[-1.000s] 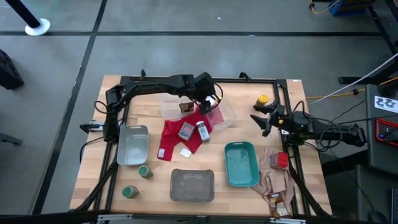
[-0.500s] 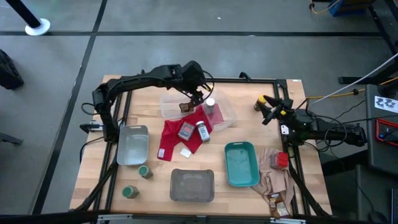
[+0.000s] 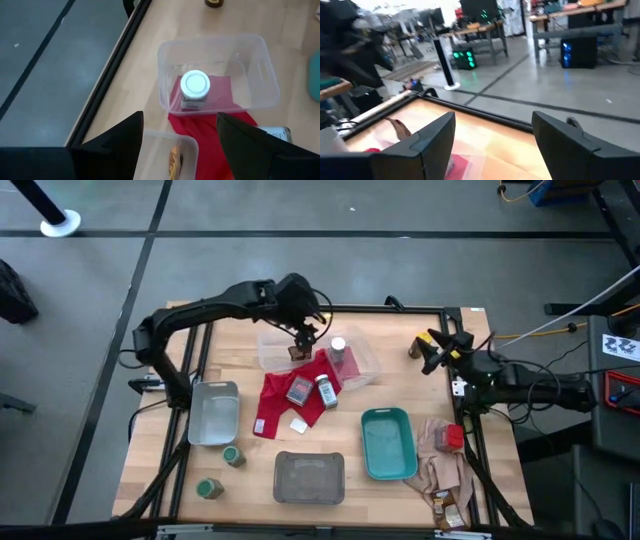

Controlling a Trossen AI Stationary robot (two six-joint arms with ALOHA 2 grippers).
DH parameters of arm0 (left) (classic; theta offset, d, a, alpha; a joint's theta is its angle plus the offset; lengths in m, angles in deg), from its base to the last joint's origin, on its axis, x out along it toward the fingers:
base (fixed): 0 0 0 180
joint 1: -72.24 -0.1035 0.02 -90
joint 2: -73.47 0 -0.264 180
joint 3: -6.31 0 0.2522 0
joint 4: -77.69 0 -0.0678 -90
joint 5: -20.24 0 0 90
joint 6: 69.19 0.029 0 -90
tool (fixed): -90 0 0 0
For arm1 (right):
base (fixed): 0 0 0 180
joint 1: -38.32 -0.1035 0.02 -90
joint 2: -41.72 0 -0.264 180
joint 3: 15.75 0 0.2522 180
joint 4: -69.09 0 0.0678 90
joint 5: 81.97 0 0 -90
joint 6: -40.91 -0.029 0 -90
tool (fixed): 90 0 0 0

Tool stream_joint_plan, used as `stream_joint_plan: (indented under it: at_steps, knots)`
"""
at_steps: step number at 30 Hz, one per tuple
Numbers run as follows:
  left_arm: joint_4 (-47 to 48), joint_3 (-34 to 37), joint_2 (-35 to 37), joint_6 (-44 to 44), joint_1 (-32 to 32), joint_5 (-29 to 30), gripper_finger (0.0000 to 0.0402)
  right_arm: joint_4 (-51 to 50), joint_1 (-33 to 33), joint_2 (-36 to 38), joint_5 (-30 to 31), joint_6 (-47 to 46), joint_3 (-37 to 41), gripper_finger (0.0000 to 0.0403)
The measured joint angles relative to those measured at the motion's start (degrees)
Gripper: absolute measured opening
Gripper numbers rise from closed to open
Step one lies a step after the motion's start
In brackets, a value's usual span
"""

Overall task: Sort spices by type
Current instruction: Put the yellow seasoning bottle into the black transparent bin

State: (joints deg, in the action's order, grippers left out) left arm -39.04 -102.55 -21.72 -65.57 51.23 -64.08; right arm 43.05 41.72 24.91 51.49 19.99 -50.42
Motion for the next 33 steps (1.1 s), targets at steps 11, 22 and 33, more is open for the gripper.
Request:
stream_joint_plan:
  at_steps: [11, 22, 33]
  knots:
    - [-17.4, 26.9, 21.1, -3.8, 0.4, -0.1, 0.0235, -13.1, 0.0, -5.7, 1.1, -10.7, -6.3, 0.0264]
    - [-25.1, 42.2, 35.6, -5.9, 0.4, -0.1, 0.0235, -17.4, 7.2, -14.4, -1.5, -12.4, -12.8, 0.0264]
    - [-25.8, 45.1, 37.1, -6.0, 0.3, -0.1, 0.0235, -28.0, 27.5, -26.4, -21.4, -15.9, -18.5, 0.0264]
